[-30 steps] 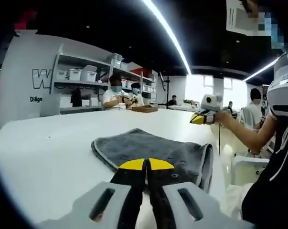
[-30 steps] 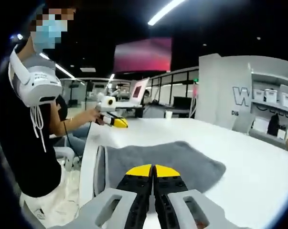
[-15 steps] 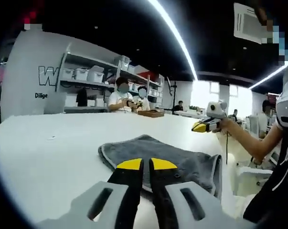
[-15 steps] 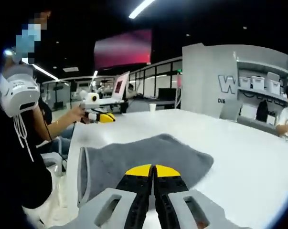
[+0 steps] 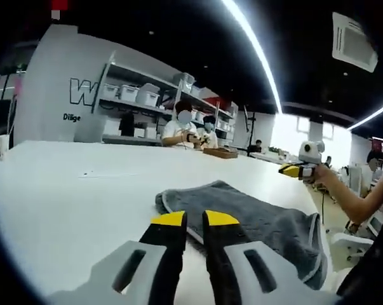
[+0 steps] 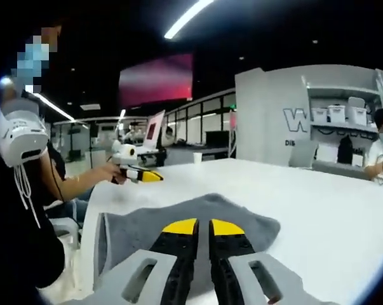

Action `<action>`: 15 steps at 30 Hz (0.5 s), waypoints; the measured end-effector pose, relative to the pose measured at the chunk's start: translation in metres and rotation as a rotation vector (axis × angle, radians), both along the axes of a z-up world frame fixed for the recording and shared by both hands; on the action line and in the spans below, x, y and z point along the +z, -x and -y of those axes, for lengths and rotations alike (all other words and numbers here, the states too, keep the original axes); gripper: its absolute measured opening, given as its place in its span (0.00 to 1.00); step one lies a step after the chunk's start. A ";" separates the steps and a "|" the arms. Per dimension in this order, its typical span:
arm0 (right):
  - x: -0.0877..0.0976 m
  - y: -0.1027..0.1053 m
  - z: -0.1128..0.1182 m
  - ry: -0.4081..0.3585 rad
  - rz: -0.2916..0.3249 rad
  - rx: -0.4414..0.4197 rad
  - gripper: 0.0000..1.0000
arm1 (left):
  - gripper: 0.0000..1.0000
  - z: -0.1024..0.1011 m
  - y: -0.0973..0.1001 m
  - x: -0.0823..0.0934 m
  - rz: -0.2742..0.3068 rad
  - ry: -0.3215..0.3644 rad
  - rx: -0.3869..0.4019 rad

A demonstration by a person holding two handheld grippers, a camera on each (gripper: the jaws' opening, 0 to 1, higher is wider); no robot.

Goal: Open the folded towel by lifting each exposed corner and separating the folded layers until the towel lies flat within the target outline without major curled edges

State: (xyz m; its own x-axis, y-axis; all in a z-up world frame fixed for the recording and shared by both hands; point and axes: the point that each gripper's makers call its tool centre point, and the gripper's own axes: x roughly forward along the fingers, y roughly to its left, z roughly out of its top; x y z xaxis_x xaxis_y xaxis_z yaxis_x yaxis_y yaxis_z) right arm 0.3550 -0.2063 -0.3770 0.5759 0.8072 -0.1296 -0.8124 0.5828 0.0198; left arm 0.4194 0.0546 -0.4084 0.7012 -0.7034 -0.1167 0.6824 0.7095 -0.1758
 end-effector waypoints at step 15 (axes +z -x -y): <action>-0.021 -0.020 0.004 0.038 -0.049 -0.084 0.18 | 0.34 0.002 -0.016 -0.019 -0.049 -0.033 0.019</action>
